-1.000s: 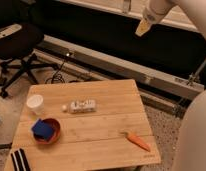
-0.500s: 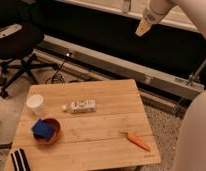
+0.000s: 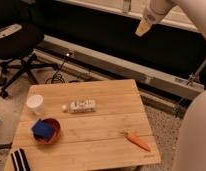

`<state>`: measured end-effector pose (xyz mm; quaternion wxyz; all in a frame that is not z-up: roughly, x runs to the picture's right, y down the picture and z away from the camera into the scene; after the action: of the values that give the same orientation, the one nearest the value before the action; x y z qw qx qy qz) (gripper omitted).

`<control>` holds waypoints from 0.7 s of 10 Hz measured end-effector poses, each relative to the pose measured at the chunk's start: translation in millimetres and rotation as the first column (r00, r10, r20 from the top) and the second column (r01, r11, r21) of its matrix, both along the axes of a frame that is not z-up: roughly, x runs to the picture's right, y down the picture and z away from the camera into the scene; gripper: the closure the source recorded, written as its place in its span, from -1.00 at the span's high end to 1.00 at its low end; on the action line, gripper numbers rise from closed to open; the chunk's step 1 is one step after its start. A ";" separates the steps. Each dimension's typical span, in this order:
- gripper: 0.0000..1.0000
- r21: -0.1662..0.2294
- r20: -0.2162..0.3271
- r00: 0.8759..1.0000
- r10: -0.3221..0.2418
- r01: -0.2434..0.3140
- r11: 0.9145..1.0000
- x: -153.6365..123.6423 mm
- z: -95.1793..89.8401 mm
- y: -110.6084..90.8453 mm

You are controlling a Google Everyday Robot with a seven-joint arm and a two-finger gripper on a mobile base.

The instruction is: Move the arm in a circular motion

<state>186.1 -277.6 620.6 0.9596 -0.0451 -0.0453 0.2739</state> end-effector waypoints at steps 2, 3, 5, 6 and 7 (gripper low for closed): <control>0.02 0.000 0.003 1.000 -0.004 0.004 1.000 -0.9 1.3 -1.3; 0.02 -0.002 0.003 1.000 -0.013 0.013 1.000 0.2 5.9 -3.5; 0.02 -0.003 0.018 0.999 -0.047 0.047 0.999 1.4 34.6 -14.8; 0.02 -0.002 0.027 0.999 -0.045 0.045 0.999 10.1 48.0 -17.3; 0.02 -0.004 0.032 0.999 -0.037 0.038 0.999 19.0 56.2 -16.7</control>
<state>205.2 -294.4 676.8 0.9636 -0.0526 -0.0591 0.2552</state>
